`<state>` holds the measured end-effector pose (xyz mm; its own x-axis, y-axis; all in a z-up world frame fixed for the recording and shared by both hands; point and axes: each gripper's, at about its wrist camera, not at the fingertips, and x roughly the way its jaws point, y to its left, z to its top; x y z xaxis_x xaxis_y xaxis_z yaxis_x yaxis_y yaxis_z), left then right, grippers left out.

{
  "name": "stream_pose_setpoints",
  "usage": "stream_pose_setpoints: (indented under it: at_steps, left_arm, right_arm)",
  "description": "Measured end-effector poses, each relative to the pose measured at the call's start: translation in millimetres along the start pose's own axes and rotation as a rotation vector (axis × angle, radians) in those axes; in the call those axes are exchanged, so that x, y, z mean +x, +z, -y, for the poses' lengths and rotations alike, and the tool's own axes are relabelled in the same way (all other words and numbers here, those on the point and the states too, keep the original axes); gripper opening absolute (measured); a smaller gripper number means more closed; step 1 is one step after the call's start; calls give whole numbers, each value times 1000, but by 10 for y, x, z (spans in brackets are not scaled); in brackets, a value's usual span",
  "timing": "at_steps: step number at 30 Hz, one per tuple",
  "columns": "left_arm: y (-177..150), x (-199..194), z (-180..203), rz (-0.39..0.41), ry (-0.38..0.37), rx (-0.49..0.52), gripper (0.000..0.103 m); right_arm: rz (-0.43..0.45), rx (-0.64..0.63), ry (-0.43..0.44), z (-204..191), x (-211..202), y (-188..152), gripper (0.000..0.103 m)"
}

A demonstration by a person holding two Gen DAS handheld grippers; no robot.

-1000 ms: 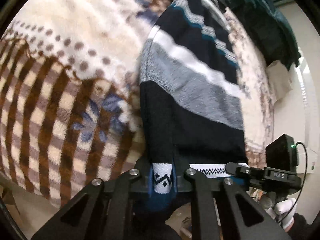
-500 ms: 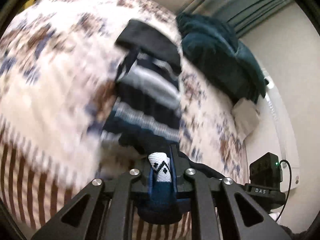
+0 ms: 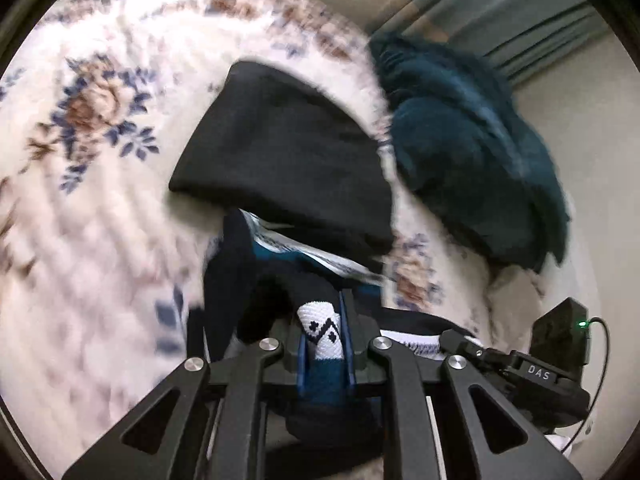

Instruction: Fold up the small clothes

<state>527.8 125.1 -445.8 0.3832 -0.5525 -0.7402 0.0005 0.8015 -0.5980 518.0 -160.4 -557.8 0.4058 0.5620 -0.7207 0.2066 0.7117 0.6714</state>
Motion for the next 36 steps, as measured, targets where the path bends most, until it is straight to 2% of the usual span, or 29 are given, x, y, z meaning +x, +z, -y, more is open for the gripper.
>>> stream_pose_setpoints:
  at_steps: [2, 4, 5, 6, 7, 8, 9, 10, 12, 14, 17, 21, 23, 25, 28, 29, 32, 36]
  left_arm:
    - [175, 319, -163, -56, -7, -56, 17]
    - [297, 574, -330, -95, -20, -117, 40]
    - [333, 634, -373, -101, -36, -135, 64]
    - [384, 678, -418, -96, -59, -155, 78]
    - [435, 697, -459, -81, -84, -180, 80]
    - [456, 682, -471, -69, -97, -189, 81]
    - [483, 655, -487, -56, -109, -198, 81]
    - [492, 619, -487, -52, -112, -199, 81]
    - [453, 479, -475, -29, -104, -173, 81]
    - [329, 271, -453, -2, -81, -142, 82]
    - [-63, -52, -493, 21, -37, -130, 82]
    - [-855, -309, -579, -18, 11, -208, 82]
    - [-1300, -366, -618, -45, 19, -280, 82]
    - [-1564, -324, -597, -53, -10, -334, 82]
    - [-1947, -136, -599, -62, -54, -437, 82]
    - [-2039, -39, -596, -49, -92, -485, 82]
    - [-2109, 247, -554, -3, -143, -545, 82]
    - [-2074, 531, -584, 67, -141, -637, 82]
  right_arm:
    - [-18, -1, -65, 18, 366, 332, 18]
    - [-46, 24, -81, 106, 604, 538, 21]
    - [-73, 42, -94, 178, 771, 640, 21]
    - [-97, 52, -95, 231, 887, 708, 28]
    - [-116, 54, -96, 275, 1001, 781, 47]
    - [-116, 45, -90, 287, 1059, 840, 59]
    - [-102, 32, -84, 286, 1068, 869, 79]
    - [-84, 12, -75, 270, 1046, 882, 85]
    - [-75, -19, -52, 240, 995, 921, 85]
    - [-30, -70, -109, 212, 826, 880, 85]
    - [-19, -98, -179, 300, 611, 724, 86]
    - [-79, 19, -154, 785, 472, 474, 86]
    - [-123, 88, -133, 1092, 535, 378, 86]
    - [-156, 127, -113, 1296, 622, 318, 87]
    - [-205, 173, -18, 1496, 834, 348, 87]
    - [-212, 180, 20, 1528, 891, 372, 87]
    - [-245, 186, 101, 1559, 1066, 486, 87]
    - [-279, 147, 133, 1502, 1242, 682, 87]
